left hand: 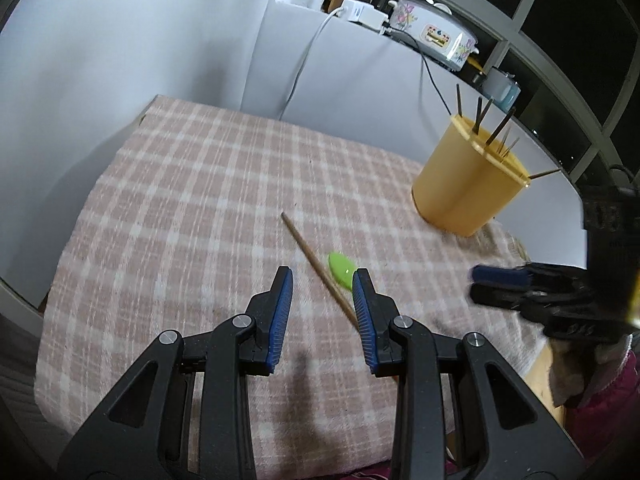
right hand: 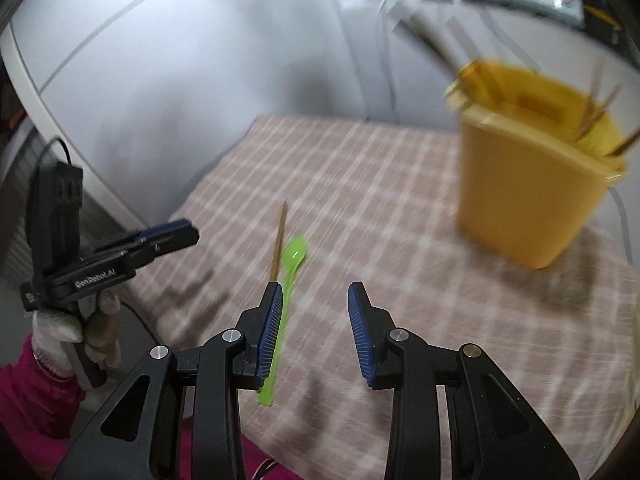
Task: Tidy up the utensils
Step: 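Move both open tools down to the green spoon and wooden chopstick, then close the right tool on the green spoon while the left tool grips the wooden chopstick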
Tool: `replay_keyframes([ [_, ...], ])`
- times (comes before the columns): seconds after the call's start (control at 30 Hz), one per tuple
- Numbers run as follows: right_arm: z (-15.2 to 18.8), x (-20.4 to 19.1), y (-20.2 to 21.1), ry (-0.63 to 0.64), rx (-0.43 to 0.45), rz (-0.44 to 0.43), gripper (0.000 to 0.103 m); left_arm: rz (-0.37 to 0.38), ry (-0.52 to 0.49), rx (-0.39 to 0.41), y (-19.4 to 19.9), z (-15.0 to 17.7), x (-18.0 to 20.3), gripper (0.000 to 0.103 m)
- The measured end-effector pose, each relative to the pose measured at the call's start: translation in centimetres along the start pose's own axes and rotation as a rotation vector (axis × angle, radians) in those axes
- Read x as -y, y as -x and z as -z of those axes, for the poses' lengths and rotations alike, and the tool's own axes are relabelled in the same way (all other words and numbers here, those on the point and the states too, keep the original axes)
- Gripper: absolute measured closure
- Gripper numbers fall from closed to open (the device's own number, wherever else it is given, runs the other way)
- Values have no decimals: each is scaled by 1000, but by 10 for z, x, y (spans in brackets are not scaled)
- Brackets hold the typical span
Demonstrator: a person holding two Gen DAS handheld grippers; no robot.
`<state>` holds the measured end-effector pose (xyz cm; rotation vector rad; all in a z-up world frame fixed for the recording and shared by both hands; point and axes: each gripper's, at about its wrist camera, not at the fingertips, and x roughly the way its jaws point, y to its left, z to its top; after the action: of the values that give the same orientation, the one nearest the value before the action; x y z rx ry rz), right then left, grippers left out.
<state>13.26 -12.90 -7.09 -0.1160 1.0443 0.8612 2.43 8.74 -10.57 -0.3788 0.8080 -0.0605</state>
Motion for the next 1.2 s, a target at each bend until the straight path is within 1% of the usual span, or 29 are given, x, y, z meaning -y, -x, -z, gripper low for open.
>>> replay_keyframes([
  [0.17, 0, -8, -45, -2, -109, -19, 71, -2, -3, -11, -1, 4, -2, 73],
  [0.3, -2, -14, -69, 10, -160, -16, 72, -7, 10, -21, -1, 9, -8, 72],
  [0.37, -4, -17, -80, 19, -182, -11, 81, -11, 14, -26, -1, 10, -11, 73],
  [0.47, -6, -19, -89, 29, -201, 10, 83, -12, 21, -33, -2, 11, -14, 73],
  [0.83, -18, -24, -105, 62, -211, 48, 88, -15, -19, -80, -18, 11, -7, 73],
  [0.87, -18, -23, -106, 64, -211, 54, 91, -14, -22, -83, -19, 11, -7, 73],
  [0.93, -19, -21, -106, 71, -211, 52, 94, -12, -26, -95, -24, 10, -5, 72],
  [0.97, -19, -19, -106, 68, -212, 57, 97, -10, -27, -101, -26, 10, -4, 73],
  [1.1, -20, -8, -103, 36, -203, 59, 98, 0, -28, -134, -38, 7, -1, 73],
  [1.2, -19, -2, -99, 27, -193, 77, 98, 4, -40, -153, -48, 3, 3, 73],
])
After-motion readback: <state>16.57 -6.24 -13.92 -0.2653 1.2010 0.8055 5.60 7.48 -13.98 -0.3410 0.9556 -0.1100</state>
